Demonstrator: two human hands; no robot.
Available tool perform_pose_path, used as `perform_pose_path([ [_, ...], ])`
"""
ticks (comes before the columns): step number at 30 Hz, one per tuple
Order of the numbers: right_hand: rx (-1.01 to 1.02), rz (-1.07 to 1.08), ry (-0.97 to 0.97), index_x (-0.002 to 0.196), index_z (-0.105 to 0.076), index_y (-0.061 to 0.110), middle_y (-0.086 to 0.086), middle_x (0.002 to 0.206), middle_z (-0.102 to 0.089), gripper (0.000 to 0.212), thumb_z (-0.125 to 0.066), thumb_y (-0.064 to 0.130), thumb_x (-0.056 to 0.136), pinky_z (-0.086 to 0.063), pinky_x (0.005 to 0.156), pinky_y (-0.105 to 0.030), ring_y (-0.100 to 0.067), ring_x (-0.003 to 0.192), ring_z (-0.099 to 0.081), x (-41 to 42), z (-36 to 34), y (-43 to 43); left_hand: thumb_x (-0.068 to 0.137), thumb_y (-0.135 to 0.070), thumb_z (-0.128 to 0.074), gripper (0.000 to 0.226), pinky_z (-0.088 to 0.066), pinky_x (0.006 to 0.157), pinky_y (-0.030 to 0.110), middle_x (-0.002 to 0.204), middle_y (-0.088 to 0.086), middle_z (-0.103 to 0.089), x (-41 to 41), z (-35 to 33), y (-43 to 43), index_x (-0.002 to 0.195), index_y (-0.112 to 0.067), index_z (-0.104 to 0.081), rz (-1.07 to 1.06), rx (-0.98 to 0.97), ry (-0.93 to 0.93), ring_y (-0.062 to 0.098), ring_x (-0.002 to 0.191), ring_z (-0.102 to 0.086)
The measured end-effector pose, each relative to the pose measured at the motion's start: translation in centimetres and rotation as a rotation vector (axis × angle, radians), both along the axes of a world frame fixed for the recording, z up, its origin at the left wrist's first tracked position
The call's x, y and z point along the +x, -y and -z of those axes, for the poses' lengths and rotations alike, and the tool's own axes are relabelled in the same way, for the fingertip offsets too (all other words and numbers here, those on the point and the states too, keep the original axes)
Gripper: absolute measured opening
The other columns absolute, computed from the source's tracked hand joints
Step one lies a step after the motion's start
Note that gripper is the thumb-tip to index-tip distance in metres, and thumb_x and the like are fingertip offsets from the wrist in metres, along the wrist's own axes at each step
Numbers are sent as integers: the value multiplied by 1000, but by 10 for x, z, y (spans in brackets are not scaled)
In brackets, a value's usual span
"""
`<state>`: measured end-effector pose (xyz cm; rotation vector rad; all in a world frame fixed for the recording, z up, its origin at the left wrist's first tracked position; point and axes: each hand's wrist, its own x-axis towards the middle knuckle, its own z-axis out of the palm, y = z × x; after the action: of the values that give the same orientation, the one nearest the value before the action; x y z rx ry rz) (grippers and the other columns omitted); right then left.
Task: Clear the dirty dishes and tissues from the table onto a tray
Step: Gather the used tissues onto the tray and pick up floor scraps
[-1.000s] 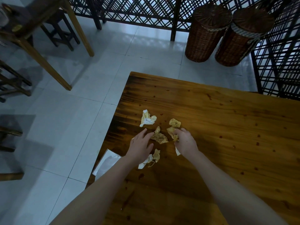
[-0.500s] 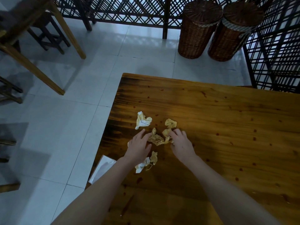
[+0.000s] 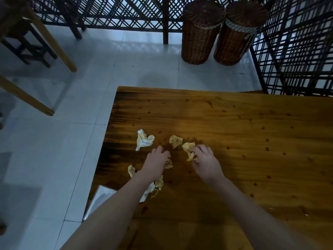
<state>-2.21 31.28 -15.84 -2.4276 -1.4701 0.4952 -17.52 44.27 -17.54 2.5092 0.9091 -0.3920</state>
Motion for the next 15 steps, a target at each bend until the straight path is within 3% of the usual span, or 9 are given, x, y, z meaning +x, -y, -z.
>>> perform_pose_path([
  [5, 13, 35, -13, 126, -52, 25, 7, 125, -47, 45, -61, 11, 85, -48, 85, -23, -12, 114, -42, 10, 1, 14, 90, -2, -53, 32, -42, 91, 37, 121, 5, -43, 13, 0, 1, 117, -19, -53, -4, -31, 74, 26, 111, -43],
  [9, 27, 68, -22, 128, -52, 22, 6, 126, -48, 47, -62, 8, 84, -46, 86, -23, -12, 115, -41, 17, -1, 23, 92, -8, -54, 28, -41, 95, 39, 133, 7, -41, 35, -10, -2, 119, -16, -53, -1, 43, 179, 30, 116, -46],
  [12, 35, 72, -26, 128, -52, 19, 2, 129, -47, 50, -64, 5, 81, -46, 88, -26, -16, 117, -41, 23, -3, 28, 94, -5, -51, 36, -30, 109, 50, 155, 12, -19, 53, -11, -4, 127, -17, -44, -4, -14, 120, 37, 140, -23],
  [15, 44, 60, -15, 128, -53, 17, -1, 129, -49, 53, -68, 5, 79, -47, 87, -28, -19, 117, -43, 28, -6, 30, 96, -7, -49, 52, -20, 113, 56, 160, 9, -6, 62, -4, -5, 142, -23, -31, 36, -30, 10, 39, 145, -9],
])
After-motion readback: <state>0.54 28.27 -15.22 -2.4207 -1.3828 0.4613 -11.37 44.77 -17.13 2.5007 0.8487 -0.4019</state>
